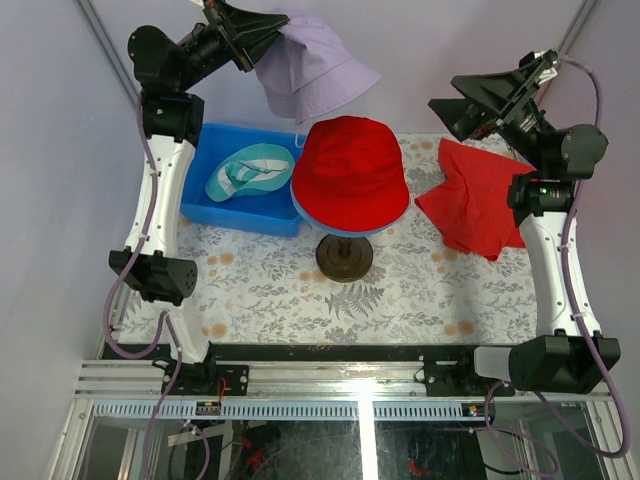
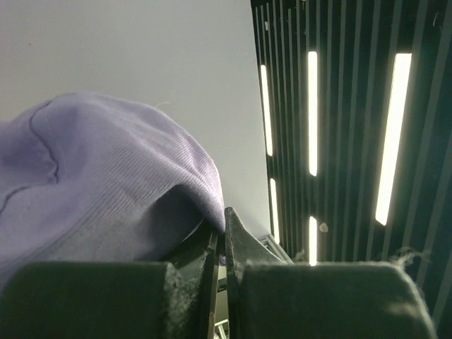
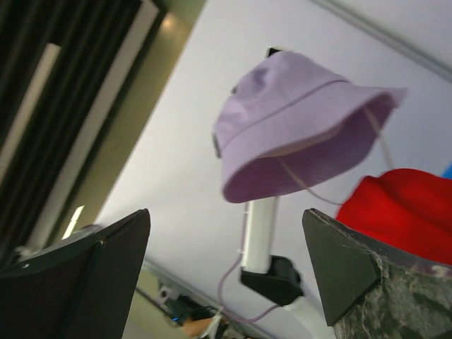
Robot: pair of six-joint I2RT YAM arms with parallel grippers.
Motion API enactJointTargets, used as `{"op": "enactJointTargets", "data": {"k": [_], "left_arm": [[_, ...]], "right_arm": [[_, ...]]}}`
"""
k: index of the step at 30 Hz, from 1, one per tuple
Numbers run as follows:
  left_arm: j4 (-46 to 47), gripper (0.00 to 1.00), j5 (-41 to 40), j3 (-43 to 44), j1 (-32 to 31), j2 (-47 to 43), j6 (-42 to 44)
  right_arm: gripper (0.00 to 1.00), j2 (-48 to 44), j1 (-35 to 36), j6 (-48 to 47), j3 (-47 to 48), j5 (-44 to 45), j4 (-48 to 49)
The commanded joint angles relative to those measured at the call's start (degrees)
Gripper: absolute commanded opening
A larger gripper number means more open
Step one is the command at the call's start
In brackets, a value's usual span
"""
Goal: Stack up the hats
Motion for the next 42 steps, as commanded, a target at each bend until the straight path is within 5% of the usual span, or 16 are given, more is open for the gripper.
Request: {"op": "enactJointTargets", "data": {"k": [1, 10, 32, 34, 39, 42], "left_arm": [[5.1, 0.00, -0.8, 4.8, -1.5, 2.2, -2.2], [6.3, 0.00, -3.2, 6.5, -5.3, 4.6, -2.5], [11.3, 0.00, -3.6, -3.0, -7.9, -1.1, -3.2], [11.7, 0.00, -3.3, -3.9, -8.1, -1.6, -3.3], [14.4, 0.00, -2.3, -8.3, -7.9, -3.7, -4.1], [15.7, 0.00, -1.5, -11.7, -7.2, -5.2, -4.1]], "right_arm": [[0.95, 2.5, 1.8, 24.4, 3.5, 0.3, 19.4], [0.94, 3.5, 12.7, 23.8, 2.6, 2.5, 10.4], [0.88, 11.4, 14.3, 19.1, 6.6, 7.3, 8.4], [0.78, 12.3, 14.3, 18.8, 7.6, 7.6, 8.3], [0.13, 12.2, 14.3, 16.4, 7.9, 7.2, 7.0], [0.00, 11.3, 14.4, 10.9, 9.5, 5.3, 1.2]]}}
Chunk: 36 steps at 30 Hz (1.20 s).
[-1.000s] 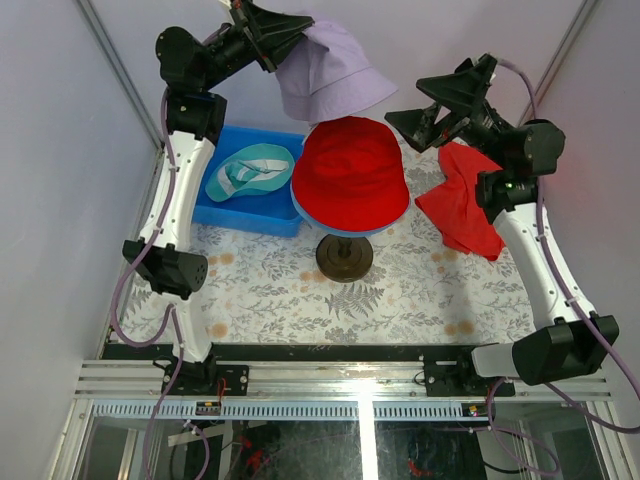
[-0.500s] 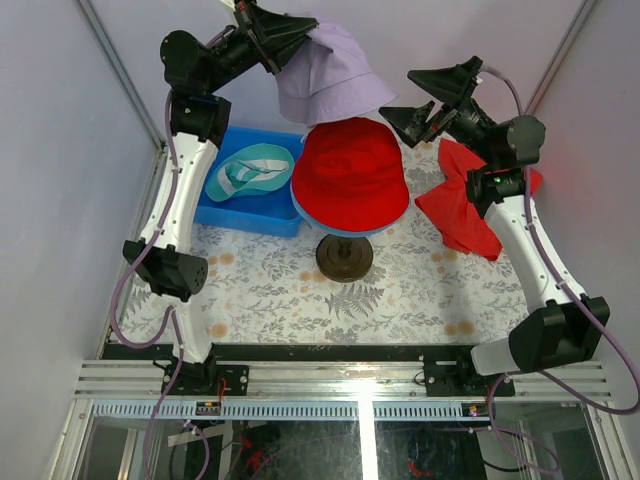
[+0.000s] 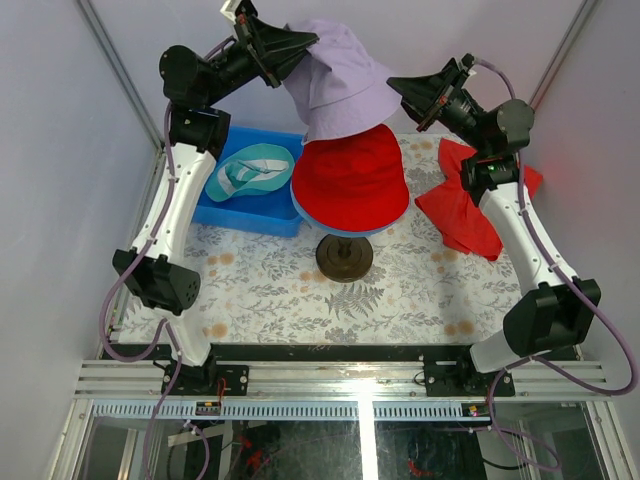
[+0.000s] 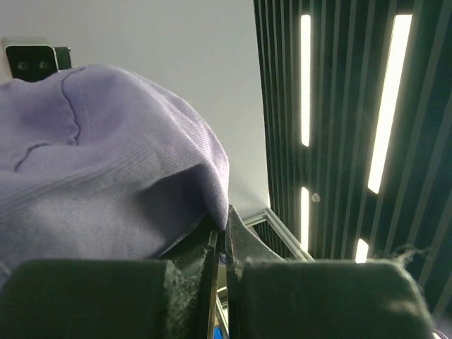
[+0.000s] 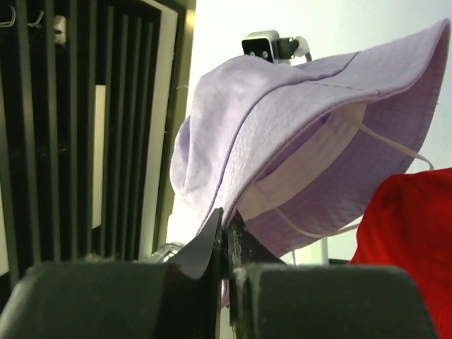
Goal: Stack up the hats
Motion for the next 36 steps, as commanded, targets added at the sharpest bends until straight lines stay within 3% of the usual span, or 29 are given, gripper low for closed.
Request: {"op": "enactJointTargets", "data": {"k": [1, 8, 16, 20, 24, 31, 36], "left_arm": [[5.9, 0.00, 1.6, -4.2, 0.9, -3.5, -3.7], [3.2, 0.00, 4.2, -6.7, 2.9, -5.4, -2.9], [-2.5, 0.00, 8.2, 7.7, 8.0, -0.1, -4.7], [-0.9, 0.00, 9.4, 9.8, 10.7, 0.7, -6.5], [-0.1, 0.00, 10.1, 6.4, 10.9, -1.4, -5.7], [1.7, 0.00, 11.2, -10.0, 10.9, -9.7, -2.4], [1.1, 0.00, 11.1, -15.8, 8.5, -13.2, 0.0]], "right_arm": [[0.00, -2.3, 0.4, -8.5, 5.2, -2.3, -7.0], [0.00, -6.8, 0.4, -21.1, 3.2, -3.9, -21.1], [0.00, -7.8, 0.5, -23.3, 1.1, -4.2, -22.3], [0.00, -7.2, 0.5, -25.1, 2.5, -4.7, -23.6], [0.00, -7.8, 0.4, -29.3, 3.1, -5.5, -27.7], [0.00, -12.7, -0.5, -40.5, -0.2, -5.1, -40.4], [0.00, -16.8, -2.7, -45.6, -3.1, -5.1, -45.9]]}}
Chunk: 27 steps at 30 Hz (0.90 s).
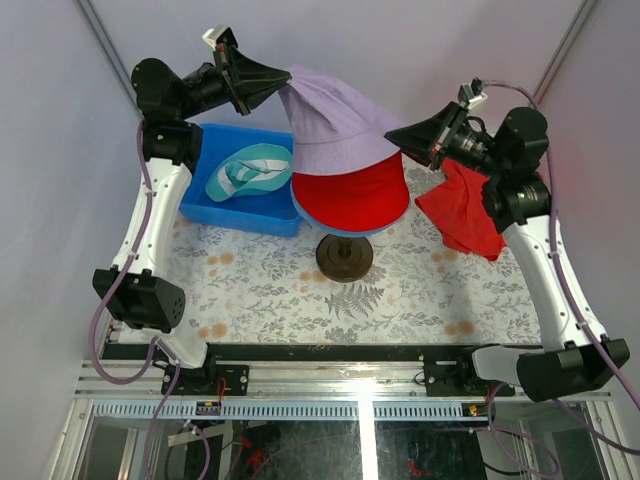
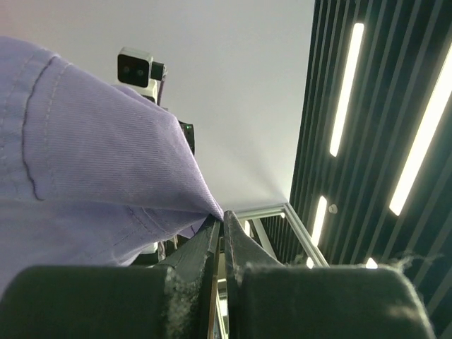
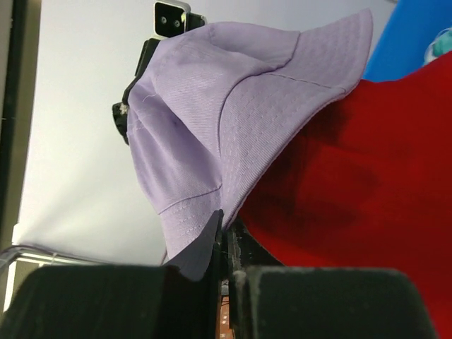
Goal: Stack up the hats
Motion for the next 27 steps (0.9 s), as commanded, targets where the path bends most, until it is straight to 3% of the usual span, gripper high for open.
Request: {"op": "enactJointTargets", "data": {"k": [1, 5, 12, 16, 21, 27], "left_arm": [[3.0, 0.00, -2.4, -3.0, -1.0, -5.0, 0.4], [2.5, 0.00, -2.8, -8.1, -2.9, -7.1, 2.5], [-0.2, 0.29, -2.4, -12.1, -5.0, -8.3, 8.9], [-4.3, 0.30, -2.3, -16.5, -4.4, -10.3, 14.9], [-12.8, 0.30, -3.8, -29.1, 0.3, -18.0, 24.1], [-19.8, 0.34, -3.6, -37.5, 1.6, -24.3, 32.3]], "right_arm": [[0.00, -5.1, -3.4, -8.6, -1.6, -2.9, -9.3], [0.00, -7.5, -4.3, -13.0, -2.8, -3.0, -15.2], [0.00, -11.0, -4.4, -14.1, -11.1, -2.3, -15.3], [0.00, -11.7, -4.4, -14.0, -13.7, -0.6, -13.9], [0.00, -12.7, -4.5, -10.2, -17.5, 2.1, -7.0], [0.00, -10.7, -4.5, -9.0, -15.0, 1.8, -5.3]]}}
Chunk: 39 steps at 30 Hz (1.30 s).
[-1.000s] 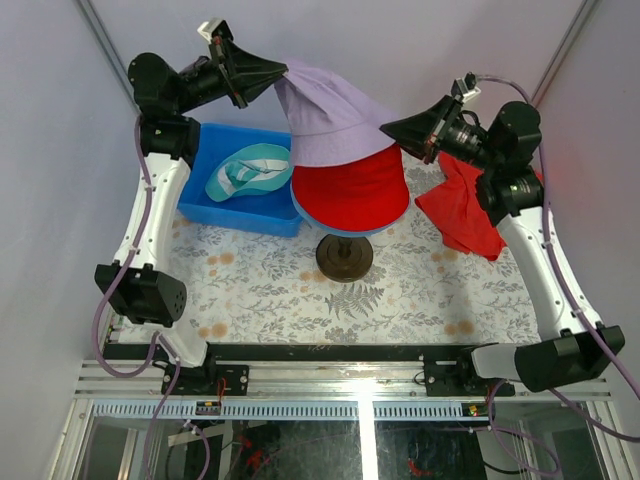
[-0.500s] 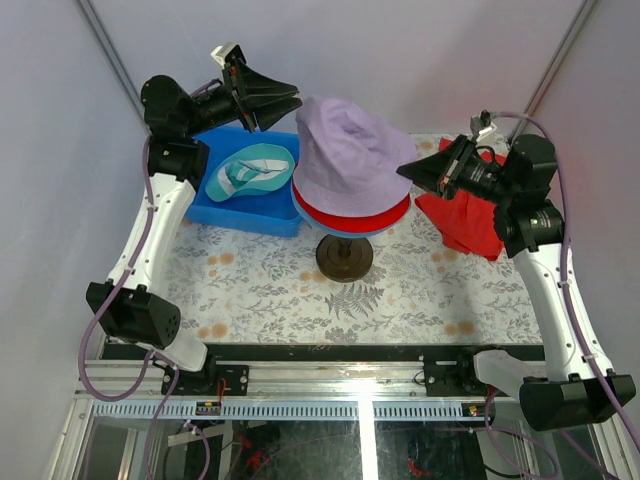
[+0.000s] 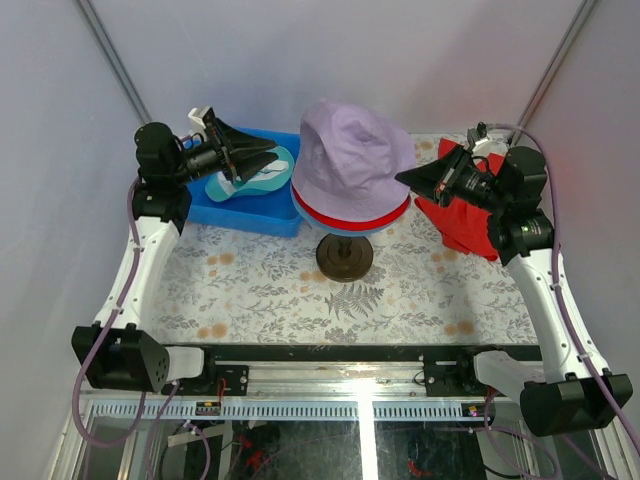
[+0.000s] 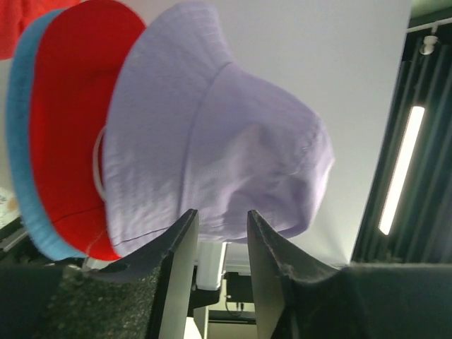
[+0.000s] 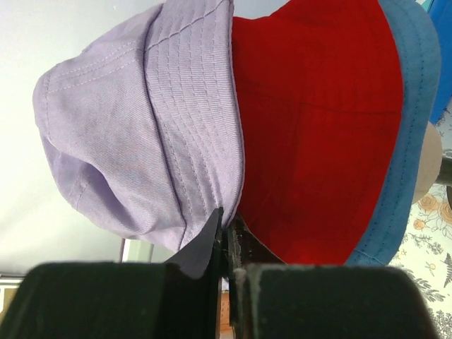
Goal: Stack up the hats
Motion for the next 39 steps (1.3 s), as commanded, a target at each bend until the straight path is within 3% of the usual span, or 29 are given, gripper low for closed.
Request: {"op": "enactJointTargets", "data": {"k": [1, 7, 15, 30, 39], "left_arm": [[-6.4, 0.36, 0.6, -3.5, -0.2, -3.9, 9.7], [-3.1, 0.46, 1.1, -7.5, -1.6, -3.4, 12.3], [-5.8, 0.50, 0.2, -8.1, -2.8, -1.5, 17.3], [11.2, 0.54, -3.4, -11.4, -5.1, 0.3, 6.9], [15.9, 0.52, -5.1, -11.4, -6.2, 1.2, 3.9]], "right_arm": [[0.00, 1.8, -0.2, 1.2, 2.1, 0.9, 2.2], [0.00, 3.1, -0.2, 2.1, 4.0, 0.3, 2.2], [0.00, 4.1, -0.2, 3.2, 5.6, 0.5, 2.6], [0.00, 4.4, -0.2, 3.0, 5.6, 0.8, 1.5], [0.00, 4.5, -0.2, 3.1, 5.3, 0.6, 1.4]]}}
